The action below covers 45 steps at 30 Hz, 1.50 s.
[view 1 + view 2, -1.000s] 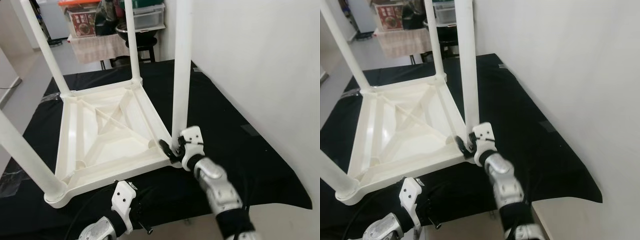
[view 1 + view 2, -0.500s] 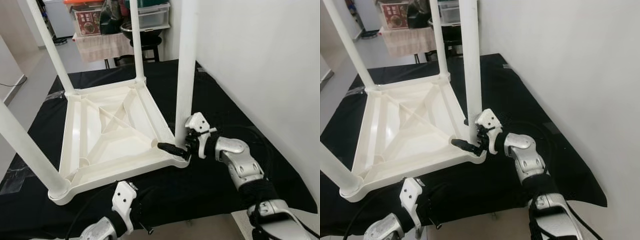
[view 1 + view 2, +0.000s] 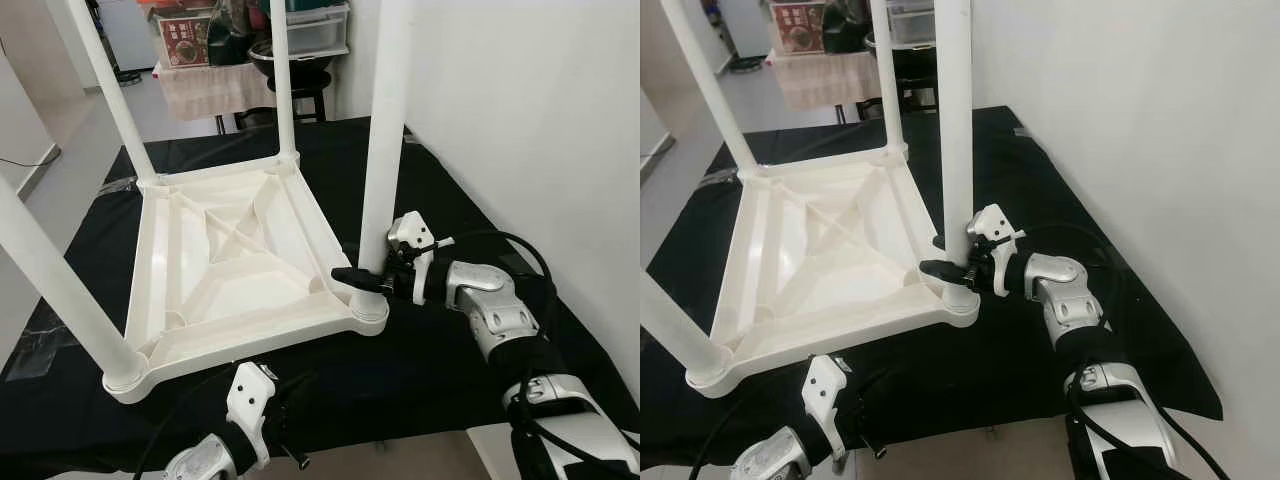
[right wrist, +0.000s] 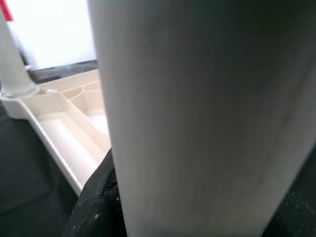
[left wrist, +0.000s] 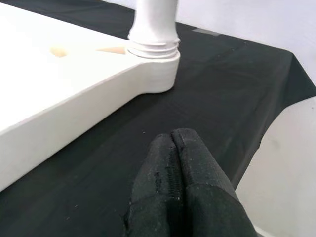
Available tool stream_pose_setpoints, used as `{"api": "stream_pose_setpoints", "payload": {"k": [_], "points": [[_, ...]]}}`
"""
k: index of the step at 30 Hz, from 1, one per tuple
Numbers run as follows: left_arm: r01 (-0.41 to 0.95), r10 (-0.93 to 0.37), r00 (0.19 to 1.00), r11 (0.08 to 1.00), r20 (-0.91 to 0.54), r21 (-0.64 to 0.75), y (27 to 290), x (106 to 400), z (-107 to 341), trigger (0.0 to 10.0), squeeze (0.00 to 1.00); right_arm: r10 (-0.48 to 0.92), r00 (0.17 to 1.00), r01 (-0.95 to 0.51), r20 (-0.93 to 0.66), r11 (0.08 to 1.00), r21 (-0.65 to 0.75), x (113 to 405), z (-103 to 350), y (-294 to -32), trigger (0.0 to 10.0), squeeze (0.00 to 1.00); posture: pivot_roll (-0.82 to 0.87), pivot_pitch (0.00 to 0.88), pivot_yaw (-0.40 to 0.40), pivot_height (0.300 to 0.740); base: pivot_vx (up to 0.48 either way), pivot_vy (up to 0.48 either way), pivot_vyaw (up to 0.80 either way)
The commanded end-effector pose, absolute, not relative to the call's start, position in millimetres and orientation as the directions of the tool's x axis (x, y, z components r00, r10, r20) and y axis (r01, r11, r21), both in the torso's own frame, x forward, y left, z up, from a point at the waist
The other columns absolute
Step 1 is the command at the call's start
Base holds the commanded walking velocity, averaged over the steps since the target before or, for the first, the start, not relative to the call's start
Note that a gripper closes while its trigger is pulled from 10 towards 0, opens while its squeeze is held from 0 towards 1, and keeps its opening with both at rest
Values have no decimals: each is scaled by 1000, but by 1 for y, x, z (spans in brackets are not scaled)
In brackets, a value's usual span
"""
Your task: Building children table
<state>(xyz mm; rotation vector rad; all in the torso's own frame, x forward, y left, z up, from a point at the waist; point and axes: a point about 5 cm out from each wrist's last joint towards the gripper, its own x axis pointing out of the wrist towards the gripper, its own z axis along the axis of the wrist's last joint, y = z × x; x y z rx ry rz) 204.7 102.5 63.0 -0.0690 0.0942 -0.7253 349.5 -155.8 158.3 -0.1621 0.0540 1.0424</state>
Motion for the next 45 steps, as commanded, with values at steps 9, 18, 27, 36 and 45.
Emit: {"api": "stream_pose_setpoints", "payload": {"k": [9,18,27,36,45], "points": [[654,-662,746,749,-78,-103,109,201,61,10000,0,267,938,-274,-222,962,0,301,80,-105,0,0,-4,0,10,740,0,0,0],[651,-658,749,753,-79,-96,109,204,60,10000,0,419,894,-425,-162,905,-2,305,89,-71,2667,0,-15,0,15,740,0,0,0],[655,-662,745,749,-76,-104,109,206,61,10000,0,555,828,-555,-75,831,25,310,120,-68,10000,1000,-20,0,24,740,0,0,0],[655,-662,746,749,-74,-101,108,207,61,10000,0,802,596,-801,-45,589,-108,319,146,-78,10000,0,-1,0,13,740,0,0,0],[648,-655,753,755,-67,-97,105,208,62,10000,0,951,285,-955,-122,272,-114,343,175,-99,9294,0,19,0,1,740,0,0,0]]}}
